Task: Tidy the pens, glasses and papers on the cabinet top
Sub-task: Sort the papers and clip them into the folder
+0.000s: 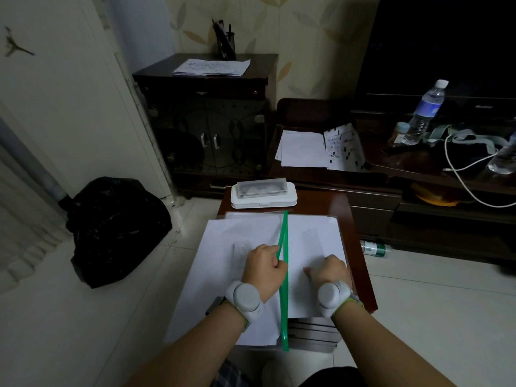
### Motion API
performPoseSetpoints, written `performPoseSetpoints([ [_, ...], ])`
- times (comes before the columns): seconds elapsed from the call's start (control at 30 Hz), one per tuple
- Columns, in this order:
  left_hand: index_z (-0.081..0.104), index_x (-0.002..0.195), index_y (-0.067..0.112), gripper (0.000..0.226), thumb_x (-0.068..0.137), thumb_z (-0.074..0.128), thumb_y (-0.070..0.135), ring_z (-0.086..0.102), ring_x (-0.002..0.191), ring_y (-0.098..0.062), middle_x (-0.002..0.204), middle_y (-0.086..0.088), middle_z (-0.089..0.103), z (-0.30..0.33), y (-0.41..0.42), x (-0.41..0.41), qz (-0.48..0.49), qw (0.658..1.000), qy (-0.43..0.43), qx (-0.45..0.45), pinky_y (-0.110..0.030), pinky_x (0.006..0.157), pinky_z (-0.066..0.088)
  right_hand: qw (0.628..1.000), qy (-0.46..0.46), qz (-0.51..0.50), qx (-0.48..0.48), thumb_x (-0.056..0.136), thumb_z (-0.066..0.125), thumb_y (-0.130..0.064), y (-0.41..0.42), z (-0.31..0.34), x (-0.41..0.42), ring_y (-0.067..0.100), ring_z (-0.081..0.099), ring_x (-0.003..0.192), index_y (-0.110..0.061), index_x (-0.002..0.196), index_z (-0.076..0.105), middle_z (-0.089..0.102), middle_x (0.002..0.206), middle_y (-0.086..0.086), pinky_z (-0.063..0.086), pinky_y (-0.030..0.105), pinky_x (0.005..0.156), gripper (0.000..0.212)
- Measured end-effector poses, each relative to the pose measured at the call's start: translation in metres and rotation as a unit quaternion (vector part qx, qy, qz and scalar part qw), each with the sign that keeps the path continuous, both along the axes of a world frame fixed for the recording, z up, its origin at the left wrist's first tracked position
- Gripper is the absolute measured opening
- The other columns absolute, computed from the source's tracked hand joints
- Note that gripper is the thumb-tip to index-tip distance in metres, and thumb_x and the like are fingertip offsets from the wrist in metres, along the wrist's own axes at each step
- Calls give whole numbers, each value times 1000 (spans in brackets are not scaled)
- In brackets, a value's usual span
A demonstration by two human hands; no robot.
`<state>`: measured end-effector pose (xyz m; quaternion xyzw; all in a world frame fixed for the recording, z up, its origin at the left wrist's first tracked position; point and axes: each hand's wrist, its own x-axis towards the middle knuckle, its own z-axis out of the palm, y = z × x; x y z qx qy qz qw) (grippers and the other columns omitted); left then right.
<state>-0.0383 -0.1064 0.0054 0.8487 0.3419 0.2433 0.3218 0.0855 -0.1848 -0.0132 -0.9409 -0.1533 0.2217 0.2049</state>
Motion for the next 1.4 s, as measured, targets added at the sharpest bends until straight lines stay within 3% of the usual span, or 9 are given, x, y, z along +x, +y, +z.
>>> performPoseSetpoints([
  [0.07, 19, 51, 18, 44, 75, 50, -3, 28, 53, -8, 51, 2, 26, 0, 1, -1, 1, 1000, 2, 3, -31, 59, 33, 1000, 11, 6, 20, 91, 55, -30, -4, 3, 2, 31, 55, 114, -7, 113, 57, 59, 121, 14, 45, 30, 87, 32],
  [0.13, 21, 51, 17, 43, 75, 50, -3, 29, 53, -8, 51, 2, 27, -1, 2, -1, 3, 1000, 7, 7, -36, 65, 41, 999, 23, 5, 48, 97, 43, -24, -8, 6, 6, 34, 55, 113, -7, 116, 57, 58, 123, 17, 44, 33, 88, 29],
  [0.33, 48, 68, 12, 17, 77, 50, -3, 46, 69, -22, 60, -11, 43, -6, 3, -4, -1, 999, 28, -22, -29, 74, 39, 992, 0, -72, 100, 97, 39, -14, -36, 15, 27, 37, 53, 116, -9, 121, 57, 57, 125, 20, 40, 38, 95, 29],
  [0.43, 44, 66, 12, 20, 78, 49, -4, 42, 68, -20, 59, -10, 41, -7, 2, -4, 2, 999, 37, -25, -26, 73, 35, 988, 4, -107, 110, 95, 41, -8, -56, 20, 39, 38, 53, 116, -7, 119, 57, 57, 125, 23, 40, 37, 95, 29],
  [0.6, 21, 53, 17, 43, 78, 48, -5, 35, 64, -19, 52, -1, 29, -2, -2, -3, -3, 999, 48, -1, -29, 66, 36, 978, 0, -160, 130, 94, 39, -4, -77, 30, 48, 41, 52, 114, -2, 119, 55, 56, 123, 27, 41, 39, 93, 30],
  [0.77, 37, 60, 12, 27, 79, 48, -3, 40, 67, -20, 60, -10, 40, -1, -3, -2, -2, 998, 63, -22, -28, 70, 36, 972, 1, -174, 155, 94, 40, -4, -82, 31, 48, 40, 53, 112, 0, 117, 55, 57, 121, 27, 41, 37, 91, 28],
  [0.93, 26, 52, 15, 39, 78, 49, -4, 36, 61, -17, 53, 2, 31, 4, -4, -4, 5, 998, 56, -12, -27, 65, 36, 972, 9, -164, 169, 95, 40, -6, -73, 32, 38, 40, 53, 113, -1, 118, 56, 56, 122, 27, 41, 36, 91, 28],
  [1.2, 20, 52, 17, 43, 77, 47, -5, 28, 54, -6, 52, 3, 28, 2, -3, -5, 8, 999, 39, -4, -28, 67, 37, 972, 30, -142, 187, 96, 41, -7, -41, 21, 14, 39, 54, 112, -1, 117, 59, 59, 119, 25, 42, 36, 91, 29],
  [1.4, 23, 52, 16, 40, 77, 49, -3, 37, 64, -18, 53, 2, 30, 2, -1, -2, 5, 999, 35, -8, -35, 74, 45, 974, 50, -124, 182, 96, 42, -10, -20, 14, 0, 36, 57, 109, -4, 116, 61, 61, 118, 21, 42, 30, 81, 28],
])
